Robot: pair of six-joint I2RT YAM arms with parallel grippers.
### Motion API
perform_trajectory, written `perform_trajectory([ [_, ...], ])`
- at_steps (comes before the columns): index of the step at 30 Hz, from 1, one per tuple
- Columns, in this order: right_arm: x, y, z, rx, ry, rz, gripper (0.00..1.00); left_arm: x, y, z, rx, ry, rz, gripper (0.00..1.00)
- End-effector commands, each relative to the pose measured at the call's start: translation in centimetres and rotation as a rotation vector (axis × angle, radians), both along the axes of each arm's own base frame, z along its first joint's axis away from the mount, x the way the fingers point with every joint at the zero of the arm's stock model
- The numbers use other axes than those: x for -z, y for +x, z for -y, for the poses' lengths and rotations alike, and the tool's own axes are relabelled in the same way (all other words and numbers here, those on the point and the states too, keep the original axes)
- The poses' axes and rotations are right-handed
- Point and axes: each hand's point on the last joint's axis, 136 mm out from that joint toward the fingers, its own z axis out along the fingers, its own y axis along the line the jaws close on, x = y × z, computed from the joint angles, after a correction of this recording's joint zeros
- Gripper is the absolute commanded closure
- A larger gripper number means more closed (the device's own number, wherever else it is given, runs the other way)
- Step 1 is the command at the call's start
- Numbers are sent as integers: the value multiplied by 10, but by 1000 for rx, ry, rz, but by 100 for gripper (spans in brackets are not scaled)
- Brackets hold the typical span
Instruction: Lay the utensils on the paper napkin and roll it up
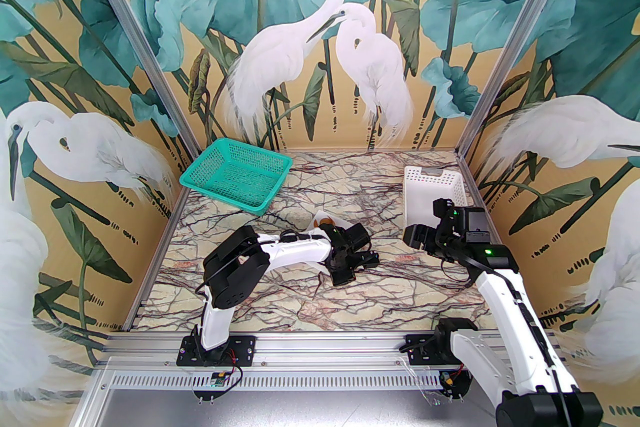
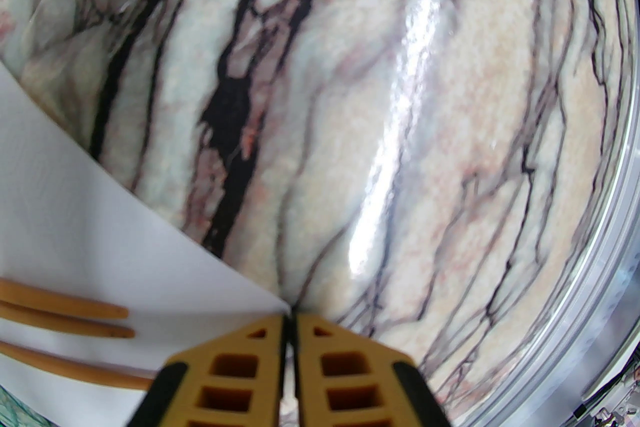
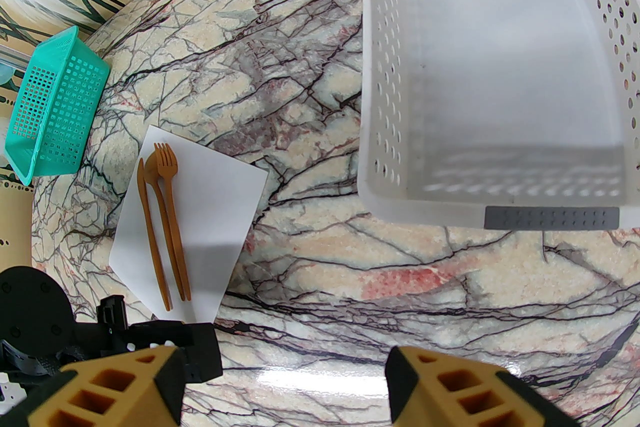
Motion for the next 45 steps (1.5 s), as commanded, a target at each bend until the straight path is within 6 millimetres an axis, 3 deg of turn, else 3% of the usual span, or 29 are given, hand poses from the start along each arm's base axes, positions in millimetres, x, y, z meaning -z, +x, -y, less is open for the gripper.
perform_trajectory([
  [1,0,-2,5,10,-22,9,27,30,-3,-20,4,106,-12,90],
  [8,-1,-2,4,9,-22,13,27,17,-4,-13,-1,48,-7,100],
  [26,-1,-2,-9,-40,48,15,27,-32,2,-3,-10,-89,54,100],
  [35,3,1,-27,-100,126,-12,33,-35,12,-14,-37,-80,61,100],
  [45,27,8,-59,-158,175,-72,41,-38,29,-20,-43,-97,75,100],
])
